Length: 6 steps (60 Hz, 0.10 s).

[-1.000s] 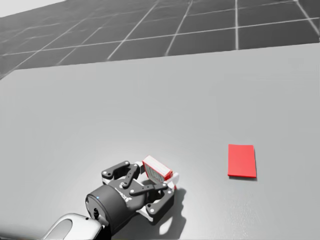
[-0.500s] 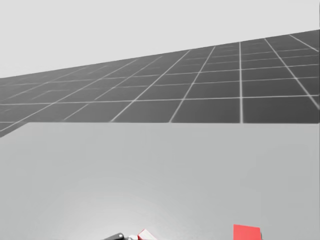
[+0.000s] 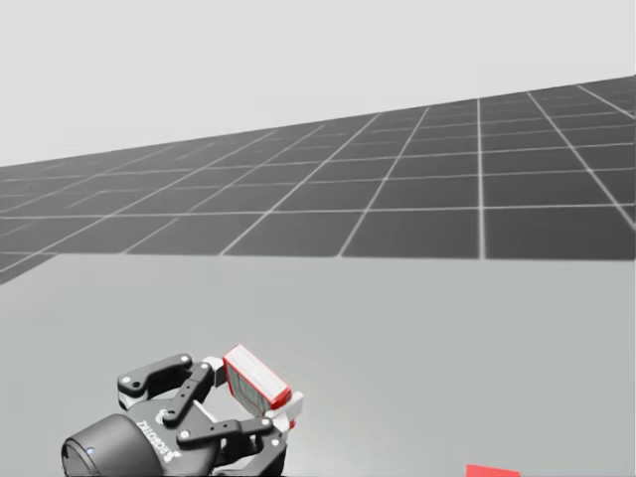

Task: Look at the card. If it is red, pick the object on the left. If it is green, pick the object on the right.

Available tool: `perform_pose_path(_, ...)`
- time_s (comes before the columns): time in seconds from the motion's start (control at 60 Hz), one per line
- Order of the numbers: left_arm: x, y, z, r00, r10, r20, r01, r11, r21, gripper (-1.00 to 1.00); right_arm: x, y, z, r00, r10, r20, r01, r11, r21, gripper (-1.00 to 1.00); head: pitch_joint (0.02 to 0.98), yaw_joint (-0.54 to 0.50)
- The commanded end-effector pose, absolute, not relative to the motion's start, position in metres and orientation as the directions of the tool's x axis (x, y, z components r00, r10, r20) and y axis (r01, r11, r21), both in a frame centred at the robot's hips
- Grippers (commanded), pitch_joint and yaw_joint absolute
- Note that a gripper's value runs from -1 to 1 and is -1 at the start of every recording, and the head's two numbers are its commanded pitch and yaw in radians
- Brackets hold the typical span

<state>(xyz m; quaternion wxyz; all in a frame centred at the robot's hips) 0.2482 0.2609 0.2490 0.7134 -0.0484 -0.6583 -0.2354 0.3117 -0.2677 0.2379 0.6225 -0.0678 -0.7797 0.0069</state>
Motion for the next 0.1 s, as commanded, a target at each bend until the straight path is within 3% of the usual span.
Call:
perform_pose_path(0.017,0.253,0.252,0.305,-0.107,-0.287,0.952,0.480,0.824,0.302,1.00,0.312,-0.268,0.238,-0.218,0.119,0.9687,0.099,0.990,-0.099,-1.00,0.407,0.34)
perform_pose_path(0.1,0.254,0.252,0.326,-0.154,-0.299,0.942,0.454,0.825,0.336,1.00,0.312,-0.269,0.239,-0.219,0.119,0.9685,0.096,0.990,-0.100,-1.00,0.406,0.34)
